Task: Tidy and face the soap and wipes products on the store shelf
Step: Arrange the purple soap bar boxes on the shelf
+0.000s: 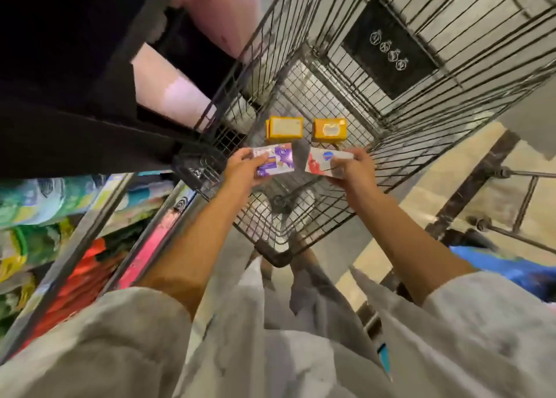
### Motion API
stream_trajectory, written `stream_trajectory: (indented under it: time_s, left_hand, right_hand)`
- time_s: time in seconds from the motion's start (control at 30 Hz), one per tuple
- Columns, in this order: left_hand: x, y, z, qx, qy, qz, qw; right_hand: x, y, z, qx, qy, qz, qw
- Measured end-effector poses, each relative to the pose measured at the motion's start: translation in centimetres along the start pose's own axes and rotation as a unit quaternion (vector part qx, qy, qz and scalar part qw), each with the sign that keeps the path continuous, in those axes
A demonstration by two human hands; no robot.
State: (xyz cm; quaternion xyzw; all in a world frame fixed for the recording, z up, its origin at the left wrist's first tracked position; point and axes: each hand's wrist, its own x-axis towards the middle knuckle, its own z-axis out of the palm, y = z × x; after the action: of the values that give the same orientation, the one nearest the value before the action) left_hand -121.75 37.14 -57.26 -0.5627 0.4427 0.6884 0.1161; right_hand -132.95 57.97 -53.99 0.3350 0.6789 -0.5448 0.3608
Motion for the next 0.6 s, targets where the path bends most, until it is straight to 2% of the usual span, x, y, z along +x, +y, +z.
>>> stream_trajectory:
  time_s: [0.2,0.43,0.6]
  left_hand:
    - [9.2,-3.1,1.1,0.034,0.003,-0.037,0.999]
    - [15.7,-5.4,2.7,0.048,0.0,-0.066,0.997]
    - [17.4,-6.4,2.7,0.068,0.003,-0.071,0.995]
  right_hand:
    - [8.1,2.5,2.3,-0.037,0.05,0.068,0.996]
    - [14.9,4.3,3.8,-0.06,0.043,0.085,0.994]
    - [17.0,5.2,4.5,-0.11,-0.003,0.07,0.992]
